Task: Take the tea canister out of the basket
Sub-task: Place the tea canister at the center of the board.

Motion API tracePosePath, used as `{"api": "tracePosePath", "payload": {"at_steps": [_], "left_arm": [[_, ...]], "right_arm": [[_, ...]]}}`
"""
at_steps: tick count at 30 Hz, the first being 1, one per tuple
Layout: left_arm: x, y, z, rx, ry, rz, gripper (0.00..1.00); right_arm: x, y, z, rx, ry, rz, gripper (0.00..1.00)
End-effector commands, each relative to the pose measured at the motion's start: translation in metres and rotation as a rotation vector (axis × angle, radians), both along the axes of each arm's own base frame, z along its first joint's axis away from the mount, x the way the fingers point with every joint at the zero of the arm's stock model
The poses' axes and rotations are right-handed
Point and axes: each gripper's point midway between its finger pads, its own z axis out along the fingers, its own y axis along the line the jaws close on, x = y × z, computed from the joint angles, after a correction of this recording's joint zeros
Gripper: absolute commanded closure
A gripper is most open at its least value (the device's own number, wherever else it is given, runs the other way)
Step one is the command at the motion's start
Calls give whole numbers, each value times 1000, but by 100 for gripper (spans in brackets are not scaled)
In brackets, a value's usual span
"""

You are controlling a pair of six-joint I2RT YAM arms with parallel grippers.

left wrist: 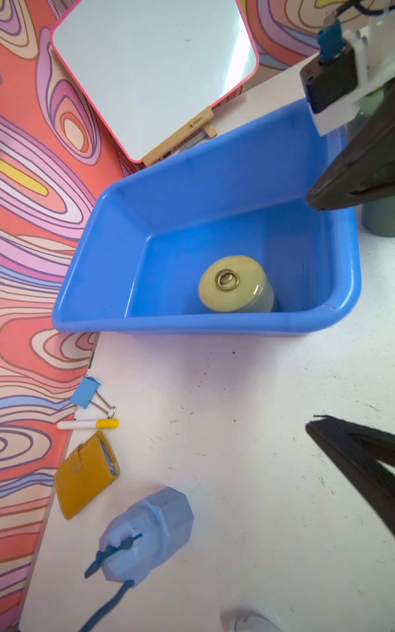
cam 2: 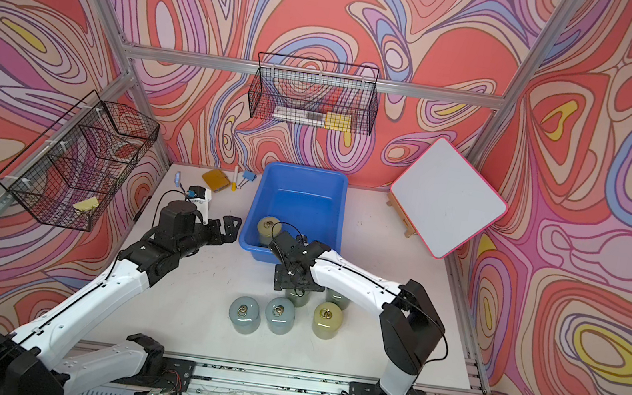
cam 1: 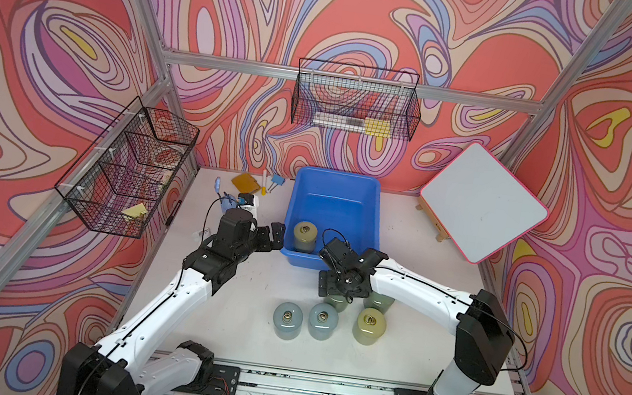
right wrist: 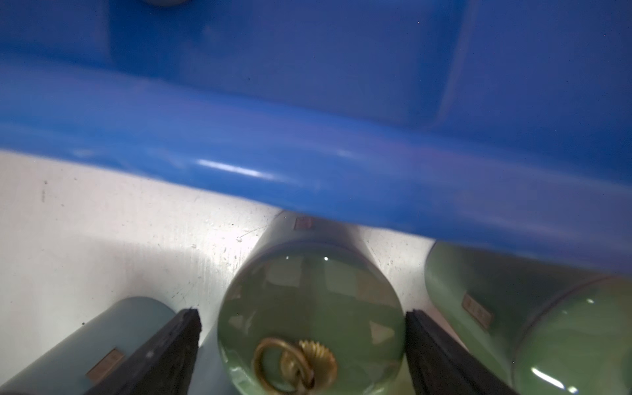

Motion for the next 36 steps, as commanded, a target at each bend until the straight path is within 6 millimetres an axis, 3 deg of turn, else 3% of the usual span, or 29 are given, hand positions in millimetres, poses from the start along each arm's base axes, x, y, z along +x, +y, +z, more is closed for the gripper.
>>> {"api": "tracePosePath", "payload": {"at_steps": [1, 9, 18, 24, 30, 36], "left_arm": [[-2, -6, -5, 2, 104, -34, 1], [4, -19, -10, 48, 315, -71, 1], [17, -44, -23, 162, 411, -94, 1], [30, -70, -32, 274, 469, -126, 1], [43, -80, -51, 353, 519, -81, 1], [55, -88, -70, 358, 535, -12, 1]], "right_arm": [[1, 3, 39, 55, -68, 28, 6], [11, -33, 86, 21, -219, 32, 6], [42, -92, 110, 24, -363, -18, 6], [55, -120, 116, -43, -424, -48, 6], [68, -138, 117, -48, -470, -88, 6], [79, -143, 113, -27, -479, -101, 6]]}}
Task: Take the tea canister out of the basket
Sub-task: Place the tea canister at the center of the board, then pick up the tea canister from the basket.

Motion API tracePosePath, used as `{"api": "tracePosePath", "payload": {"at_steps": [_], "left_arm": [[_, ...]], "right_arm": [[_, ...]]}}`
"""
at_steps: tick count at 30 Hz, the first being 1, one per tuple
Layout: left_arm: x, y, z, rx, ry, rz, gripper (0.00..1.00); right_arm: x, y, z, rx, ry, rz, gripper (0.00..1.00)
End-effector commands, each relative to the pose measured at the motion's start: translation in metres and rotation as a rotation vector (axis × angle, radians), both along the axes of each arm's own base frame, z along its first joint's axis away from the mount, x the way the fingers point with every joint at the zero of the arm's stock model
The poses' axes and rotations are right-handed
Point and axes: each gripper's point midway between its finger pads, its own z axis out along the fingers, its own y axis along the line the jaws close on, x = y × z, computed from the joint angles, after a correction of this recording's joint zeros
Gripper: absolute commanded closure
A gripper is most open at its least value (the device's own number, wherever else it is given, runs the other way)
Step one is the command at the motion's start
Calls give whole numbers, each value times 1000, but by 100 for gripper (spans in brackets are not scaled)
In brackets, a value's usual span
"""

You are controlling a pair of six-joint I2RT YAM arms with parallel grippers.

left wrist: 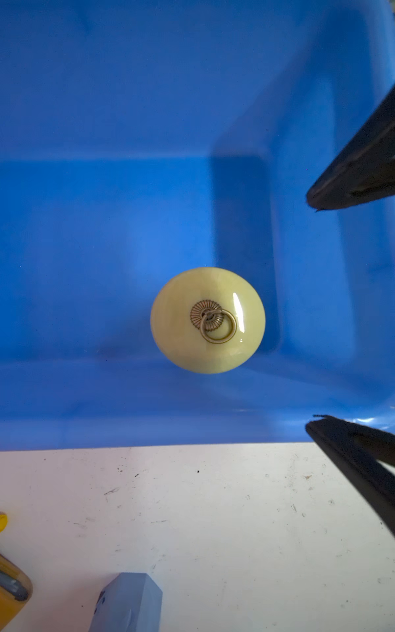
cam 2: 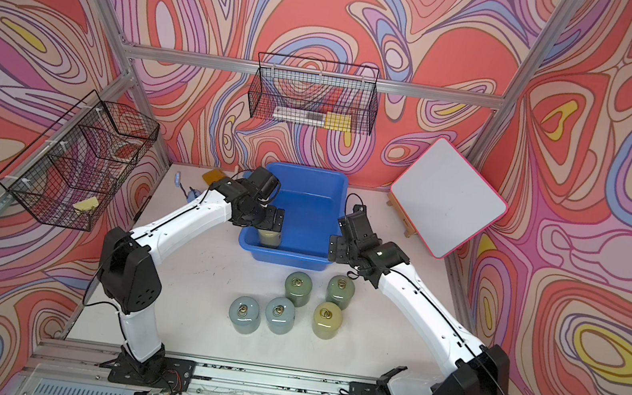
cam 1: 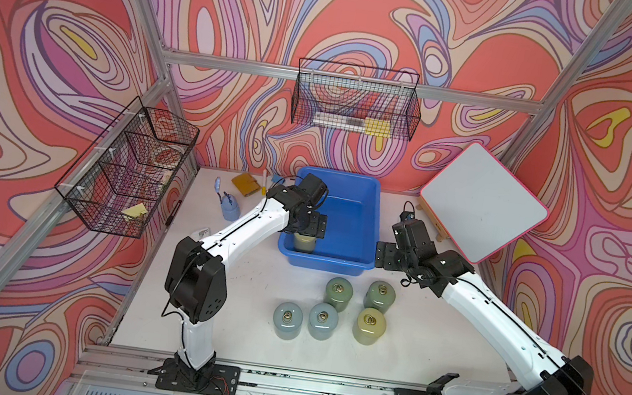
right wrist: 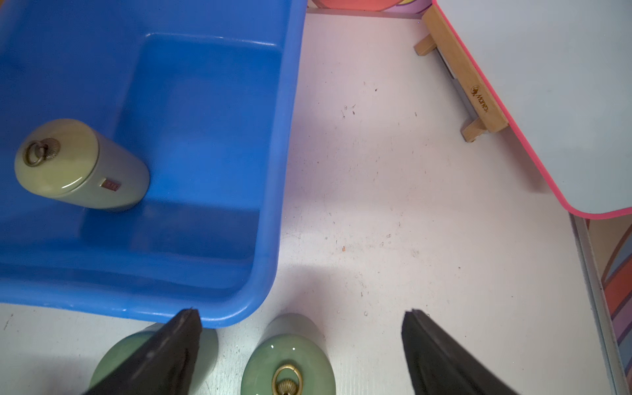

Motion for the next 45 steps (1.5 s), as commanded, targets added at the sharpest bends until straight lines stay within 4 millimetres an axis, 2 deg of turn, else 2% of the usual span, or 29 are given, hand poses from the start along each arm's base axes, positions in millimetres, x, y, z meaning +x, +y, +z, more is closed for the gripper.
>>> {"api": "tracePosePath", "payload": {"at_steps": [1, 11, 23, 29, 38, 45], "left_arm": [[3, 3, -8, 39, 9, 64, 1], [19, -6, -46, 30, 58, 170, 1], [34, -10, -74, 44, 71, 233, 1], [44, -17, -79, 50, 68, 194, 1], [61, -27, -71, 46, 21, 117, 1], [63, -38, -75, 9, 51, 56, 3]], "right_arm": [[9, -1, 7, 22, -45, 7, 6], [12, -3, -4, 37, -22, 6, 6], [8, -5, -11, 48, -6, 10, 6], [7, -7, -10, 51, -6, 4, 6], [9, -6, -13, 53, 6, 2, 6], [10, -6, -13, 45, 7, -1, 6]]}}
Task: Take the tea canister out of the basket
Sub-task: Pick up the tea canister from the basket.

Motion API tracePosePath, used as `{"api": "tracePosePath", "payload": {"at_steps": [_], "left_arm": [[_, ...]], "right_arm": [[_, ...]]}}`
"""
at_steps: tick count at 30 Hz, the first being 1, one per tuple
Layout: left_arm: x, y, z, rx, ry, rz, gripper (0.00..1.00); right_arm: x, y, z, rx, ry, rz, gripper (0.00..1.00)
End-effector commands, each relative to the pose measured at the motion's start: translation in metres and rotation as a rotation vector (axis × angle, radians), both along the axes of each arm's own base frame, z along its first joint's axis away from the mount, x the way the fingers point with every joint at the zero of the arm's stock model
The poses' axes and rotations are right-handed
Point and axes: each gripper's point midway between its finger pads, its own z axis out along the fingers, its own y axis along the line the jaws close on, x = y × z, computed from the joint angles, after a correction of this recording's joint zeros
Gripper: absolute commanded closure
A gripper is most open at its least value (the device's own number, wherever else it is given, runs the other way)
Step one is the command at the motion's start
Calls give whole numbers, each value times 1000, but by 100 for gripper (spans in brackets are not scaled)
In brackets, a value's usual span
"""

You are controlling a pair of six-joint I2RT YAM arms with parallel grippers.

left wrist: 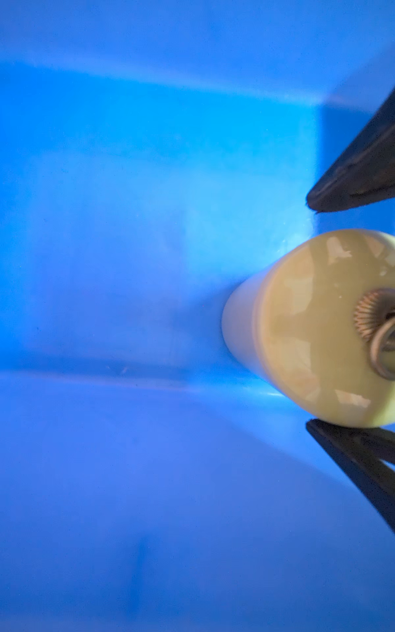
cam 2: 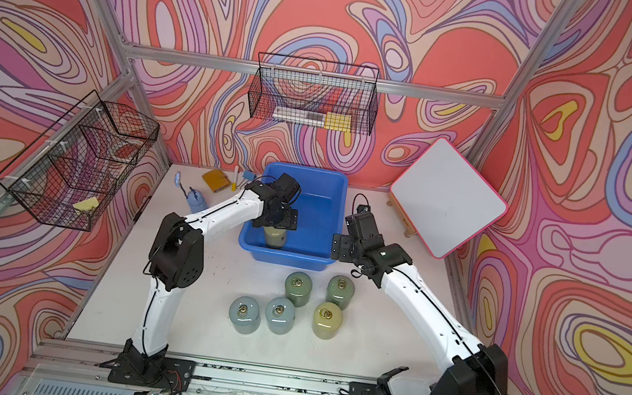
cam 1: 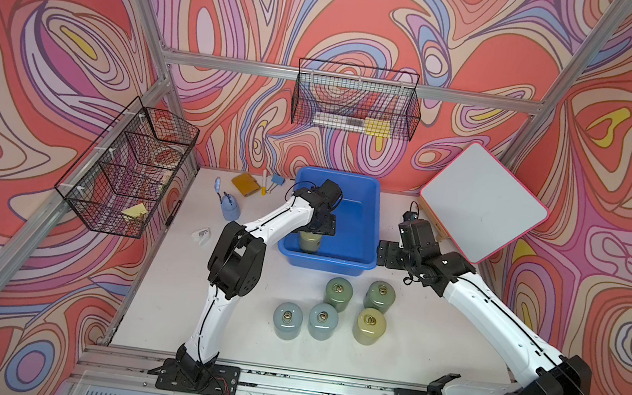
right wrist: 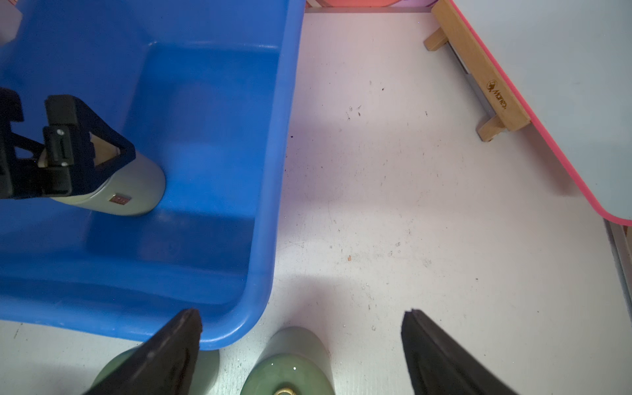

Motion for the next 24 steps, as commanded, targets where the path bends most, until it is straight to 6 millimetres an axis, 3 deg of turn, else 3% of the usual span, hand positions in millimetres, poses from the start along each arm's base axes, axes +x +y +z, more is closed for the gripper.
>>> {"api": "tracePosePath", "payload": {"at_steps": [1, 13, 24], "left_arm": [[3, -8, -8, -19, 19, -46, 3], [-2, -11, -28, -29, 78, -69, 4], [8, -6, -29, -50, 58, -57, 10]], "right_arm": [[3, -2, -3, -6, 3, -9, 6], [2, -5, -6, -12, 10, -16, 6], [1, -6, -8, -13, 17, -15, 6]]}}
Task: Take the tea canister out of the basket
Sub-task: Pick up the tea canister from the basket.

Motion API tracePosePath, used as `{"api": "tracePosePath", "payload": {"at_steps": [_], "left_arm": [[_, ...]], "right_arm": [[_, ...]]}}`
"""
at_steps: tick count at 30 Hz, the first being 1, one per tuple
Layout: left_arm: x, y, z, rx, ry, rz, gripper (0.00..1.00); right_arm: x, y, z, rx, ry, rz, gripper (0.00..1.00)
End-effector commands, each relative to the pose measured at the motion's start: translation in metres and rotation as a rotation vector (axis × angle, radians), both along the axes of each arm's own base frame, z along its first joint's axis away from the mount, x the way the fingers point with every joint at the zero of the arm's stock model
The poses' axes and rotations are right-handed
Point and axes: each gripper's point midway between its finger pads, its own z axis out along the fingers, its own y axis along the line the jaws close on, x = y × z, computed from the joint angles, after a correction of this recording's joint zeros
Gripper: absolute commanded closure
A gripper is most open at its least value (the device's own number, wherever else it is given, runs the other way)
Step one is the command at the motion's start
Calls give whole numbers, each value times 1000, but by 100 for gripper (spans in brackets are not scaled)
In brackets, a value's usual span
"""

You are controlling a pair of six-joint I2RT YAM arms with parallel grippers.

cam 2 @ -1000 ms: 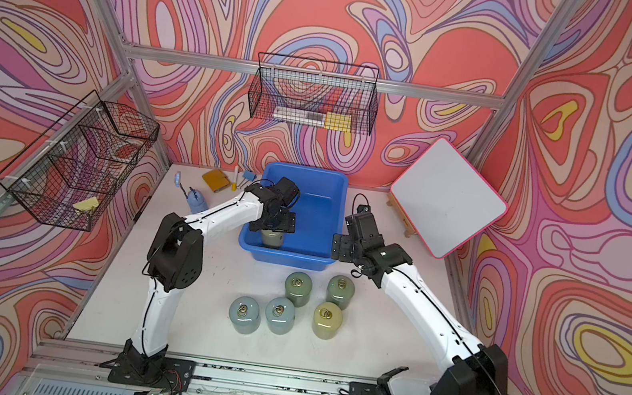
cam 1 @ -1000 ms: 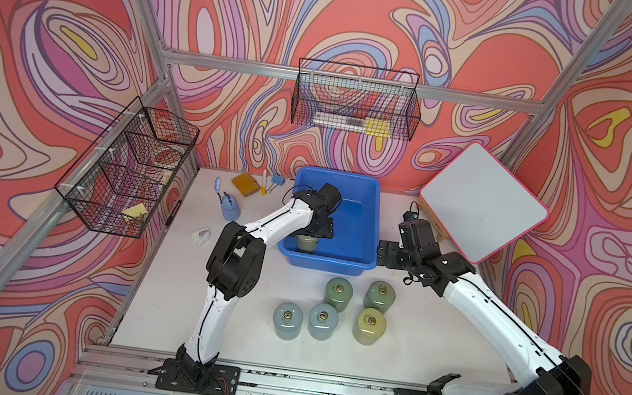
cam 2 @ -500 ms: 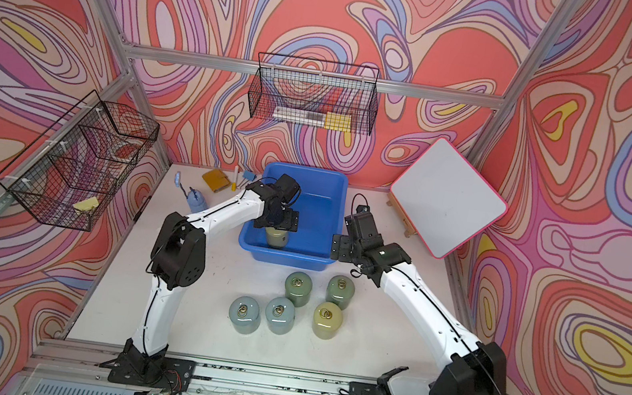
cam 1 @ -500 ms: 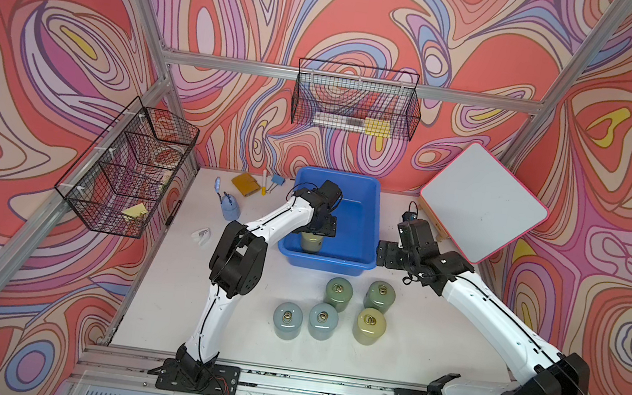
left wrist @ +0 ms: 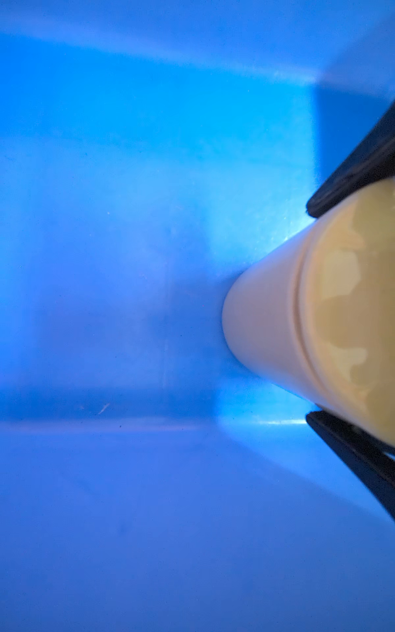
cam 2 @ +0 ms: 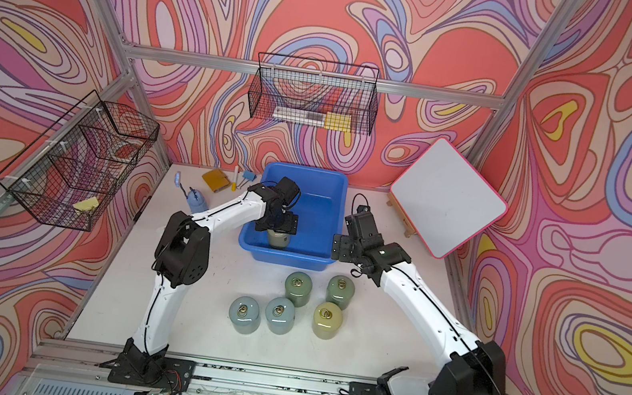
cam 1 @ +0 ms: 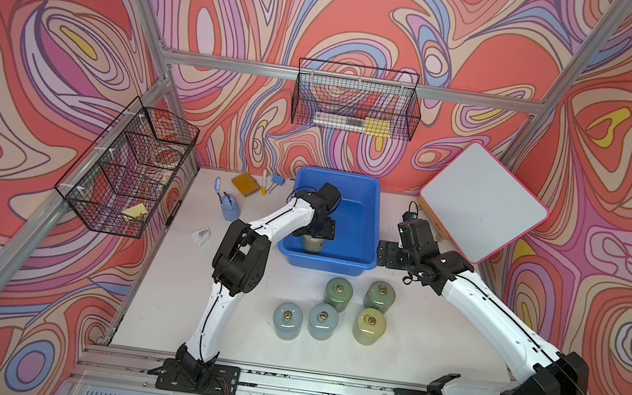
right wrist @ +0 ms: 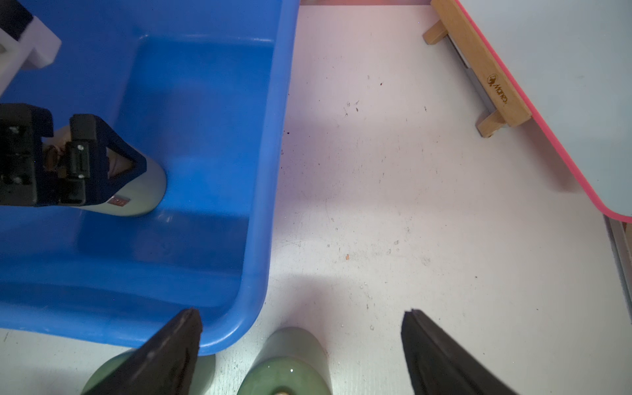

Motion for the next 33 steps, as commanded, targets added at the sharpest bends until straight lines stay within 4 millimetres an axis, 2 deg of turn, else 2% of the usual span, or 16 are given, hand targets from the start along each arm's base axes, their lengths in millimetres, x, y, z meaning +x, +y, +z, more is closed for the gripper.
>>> {"api": "tracePosePath", "payload": {"at_steps": [1, 7, 10, 12, 18, 22, 33], "left_arm": [[9, -2, -3, -27, -8, -8, 11], [11, -1, -5, -42, -10, -7, 14], [12, -6, -4, -69, -10, -27, 28], [11, -7, -2, -77, -8, -27, 30], [8, -12, 9, -111, -15, -45, 52], [7, -15, 24, -132, -36, -65, 70], [-2, -19, 98, -147, -173, -113, 76]], "right_arm": [[-1, -4, -4, -5, 5, -8, 6], [-1, -3, -8, -4, 17, -9, 6], [-1, -3, -8, -3, 17, -8, 6], [-2, -3, -8, -1, 18, -11, 6], [-3, -4, -8, -2, 19, -16, 7], [-4, -5, -3, -1, 11, -19, 6], [-7, -9, -1, -4, 0, -26, 7]]}}
